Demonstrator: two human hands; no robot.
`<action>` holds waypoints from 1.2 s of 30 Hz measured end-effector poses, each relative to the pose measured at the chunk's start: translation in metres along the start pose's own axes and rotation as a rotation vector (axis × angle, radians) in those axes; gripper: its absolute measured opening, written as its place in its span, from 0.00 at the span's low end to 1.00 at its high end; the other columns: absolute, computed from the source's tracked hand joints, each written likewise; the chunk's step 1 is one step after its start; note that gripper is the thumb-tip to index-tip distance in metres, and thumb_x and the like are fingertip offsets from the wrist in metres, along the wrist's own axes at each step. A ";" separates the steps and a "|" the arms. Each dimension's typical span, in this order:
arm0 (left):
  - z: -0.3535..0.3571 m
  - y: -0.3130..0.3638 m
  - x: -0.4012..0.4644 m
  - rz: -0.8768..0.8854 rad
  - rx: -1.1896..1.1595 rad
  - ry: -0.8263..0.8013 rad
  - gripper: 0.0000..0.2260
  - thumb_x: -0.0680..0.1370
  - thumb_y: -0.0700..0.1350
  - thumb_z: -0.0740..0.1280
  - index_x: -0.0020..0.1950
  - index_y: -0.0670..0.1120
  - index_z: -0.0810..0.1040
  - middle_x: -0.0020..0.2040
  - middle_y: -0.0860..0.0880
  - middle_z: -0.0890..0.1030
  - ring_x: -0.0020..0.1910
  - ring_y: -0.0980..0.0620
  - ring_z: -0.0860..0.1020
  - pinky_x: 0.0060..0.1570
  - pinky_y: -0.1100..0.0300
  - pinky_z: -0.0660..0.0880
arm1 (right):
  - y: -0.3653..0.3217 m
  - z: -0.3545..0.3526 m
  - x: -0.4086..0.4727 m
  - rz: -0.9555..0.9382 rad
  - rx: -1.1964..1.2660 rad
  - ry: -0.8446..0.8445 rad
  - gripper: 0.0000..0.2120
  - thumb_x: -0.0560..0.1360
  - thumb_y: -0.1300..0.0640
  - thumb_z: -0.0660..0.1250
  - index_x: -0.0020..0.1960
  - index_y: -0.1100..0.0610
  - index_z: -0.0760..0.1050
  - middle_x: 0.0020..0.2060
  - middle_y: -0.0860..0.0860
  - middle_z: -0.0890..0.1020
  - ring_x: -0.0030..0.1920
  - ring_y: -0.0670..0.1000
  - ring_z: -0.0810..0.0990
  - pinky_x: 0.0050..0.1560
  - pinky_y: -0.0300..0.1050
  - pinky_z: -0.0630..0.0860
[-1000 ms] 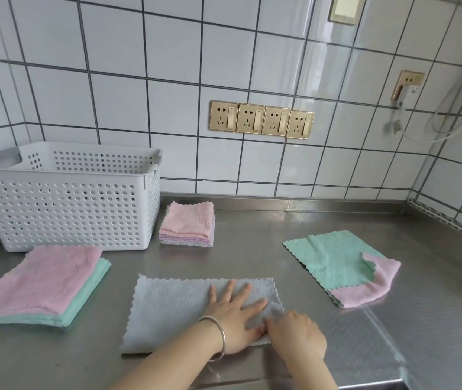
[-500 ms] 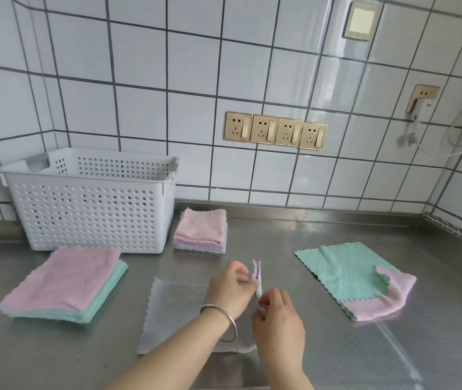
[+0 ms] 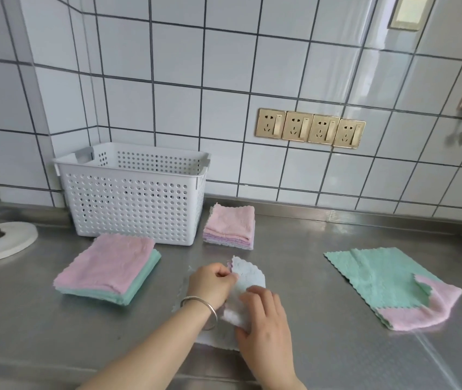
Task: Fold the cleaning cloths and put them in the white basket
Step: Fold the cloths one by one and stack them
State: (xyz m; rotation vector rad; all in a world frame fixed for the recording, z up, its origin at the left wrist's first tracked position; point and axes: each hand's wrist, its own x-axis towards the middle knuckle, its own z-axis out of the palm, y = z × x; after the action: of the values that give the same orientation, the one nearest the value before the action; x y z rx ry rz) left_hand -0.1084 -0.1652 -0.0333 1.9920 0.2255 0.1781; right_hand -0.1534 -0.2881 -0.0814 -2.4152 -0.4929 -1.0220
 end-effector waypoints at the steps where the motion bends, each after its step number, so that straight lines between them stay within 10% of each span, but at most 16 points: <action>1: -0.007 -0.001 0.001 0.013 0.026 0.019 0.12 0.70 0.46 0.70 0.27 0.49 0.74 0.20 0.54 0.73 0.23 0.53 0.73 0.32 0.63 0.70 | 0.003 0.001 -0.003 0.027 -0.010 -0.064 0.29 0.52 0.62 0.67 0.52 0.50 0.71 0.52 0.47 0.77 0.48 0.48 0.71 0.43 0.38 0.69; 5: -0.033 -0.007 0.007 0.082 0.156 0.034 0.14 0.72 0.44 0.69 0.28 0.49 0.71 0.23 0.54 0.72 0.24 0.57 0.69 0.28 0.64 0.64 | 0.009 0.007 -0.015 0.063 -0.042 -0.292 0.41 0.47 0.63 0.73 0.60 0.50 0.71 0.58 0.47 0.80 0.57 0.46 0.77 0.47 0.34 0.78; 13: -0.057 -0.036 0.009 0.027 0.304 0.077 0.08 0.73 0.42 0.67 0.35 0.50 0.71 0.33 0.54 0.78 0.30 0.52 0.74 0.33 0.62 0.70 | -0.004 0.019 -0.016 0.047 -0.088 -0.362 0.27 0.56 0.67 0.63 0.52 0.52 0.83 0.52 0.46 0.84 0.52 0.45 0.83 0.46 0.31 0.77; 18: -0.057 -0.051 0.011 -0.038 0.242 0.094 0.05 0.73 0.41 0.67 0.42 0.47 0.72 0.40 0.50 0.82 0.39 0.47 0.79 0.42 0.57 0.77 | -0.006 0.020 -0.016 0.078 -0.087 -0.404 0.35 0.44 0.70 0.76 0.51 0.52 0.82 0.52 0.47 0.84 0.52 0.47 0.84 0.43 0.30 0.77; 25: -0.064 -0.058 0.016 -0.064 0.175 0.142 0.11 0.76 0.38 0.63 0.38 0.52 0.68 0.42 0.48 0.80 0.30 0.51 0.73 0.20 0.65 0.68 | -0.003 0.021 -0.018 0.034 0.028 -0.457 0.30 0.55 0.64 0.71 0.57 0.52 0.78 0.58 0.47 0.81 0.57 0.50 0.81 0.46 0.36 0.79; 31: -0.064 -0.061 0.004 -0.009 0.325 0.112 0.17 0.75 0.32 0.54 0.37 0.54 0.68 0.36 0.49 0.72 0.33 0.46 0.70 0.29 0.59 0.65 | -0.008 0.016 -0.015 -0.004 0.041 -0.464 0.26 0.63 0.59 0.58 0.59 0.50 0.77 0.60 0.46 0.80 0.59 0.49 0.79 0.50 0.38 0.79; 36: -0.062 -0.070 -0.011 0.051 0.486 0.117 0.17 0.73 0.30 0.55 0.45 0.52 0.73 0.51 0.46 0.72 0.46 0.43 0.75 0.39 0.55 0.70 | -0.011 0.016 -0.013 -0.005 0.042 -0.515 0.26 0.63 0.57 0.54 0.57 0.48 0.78 0.59 0.46 0.81 0.58 0.49 0.80 0.47 0.38 0.80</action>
State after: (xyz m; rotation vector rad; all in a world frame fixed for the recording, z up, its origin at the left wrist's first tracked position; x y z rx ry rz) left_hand -0.1386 -0.0847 -0.0716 2.4744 0.3156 0.2944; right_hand -0.1581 -0.2715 -0.0977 -2.6309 -0.6801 -0.3710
